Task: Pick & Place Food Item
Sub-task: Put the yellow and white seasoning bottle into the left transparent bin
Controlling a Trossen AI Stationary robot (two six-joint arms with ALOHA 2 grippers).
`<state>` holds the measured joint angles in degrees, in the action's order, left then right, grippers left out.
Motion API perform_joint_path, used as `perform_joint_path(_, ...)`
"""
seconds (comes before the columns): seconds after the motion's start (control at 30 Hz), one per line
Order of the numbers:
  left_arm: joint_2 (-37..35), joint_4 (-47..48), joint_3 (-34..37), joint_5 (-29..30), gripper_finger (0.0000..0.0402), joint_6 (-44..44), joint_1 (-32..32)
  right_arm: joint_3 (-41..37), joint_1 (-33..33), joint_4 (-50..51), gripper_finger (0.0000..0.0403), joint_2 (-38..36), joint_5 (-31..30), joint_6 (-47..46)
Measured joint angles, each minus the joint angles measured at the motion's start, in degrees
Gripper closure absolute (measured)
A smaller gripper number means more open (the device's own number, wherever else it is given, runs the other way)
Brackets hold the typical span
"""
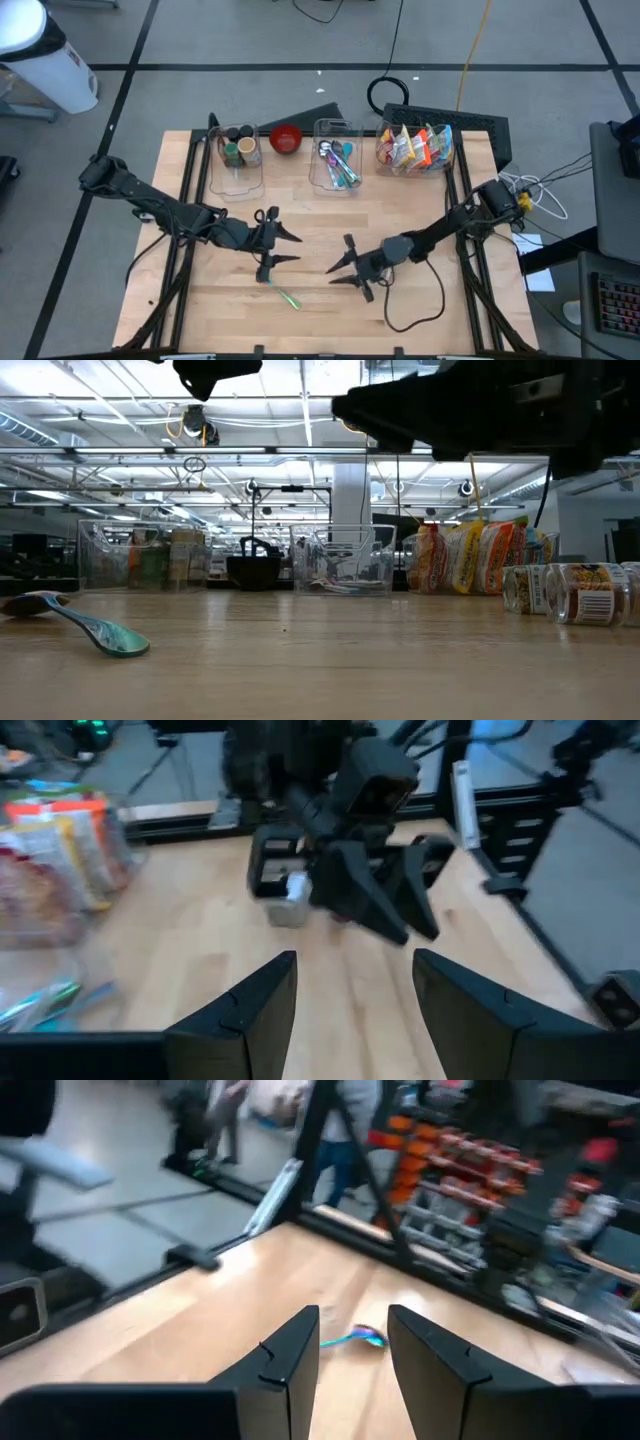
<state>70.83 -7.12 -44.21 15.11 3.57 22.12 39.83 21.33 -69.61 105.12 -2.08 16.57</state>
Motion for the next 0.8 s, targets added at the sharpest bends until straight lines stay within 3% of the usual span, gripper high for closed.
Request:
perform_joint_path(0.17,0.0,-0.7,0.0,-2.7,0.0192,1.3,0.0,4.7,-0.3,9.0,0.0286,0.1,6.7,4.1)
perform_joint_path(0.4,0.0,1.0,0.0,-5.2,0.0192,3.2,0.1,6.8,-1.5,13.3,0.0280,0.1,8.2,7.1)
perform_joint_path(0.6,0.0,8.3,0.0,-5.0,0.0192,7.2,0.1,6.8,-4.1,13.0,0.0227,0.1,7.8,3.7)
perform_joint_path(0.8,0.0,19.5,0.0,-8.4,0.0192,20.4,0.8,6.8,-5.8,12.7,0.0171,0.1,7.8,2.0)
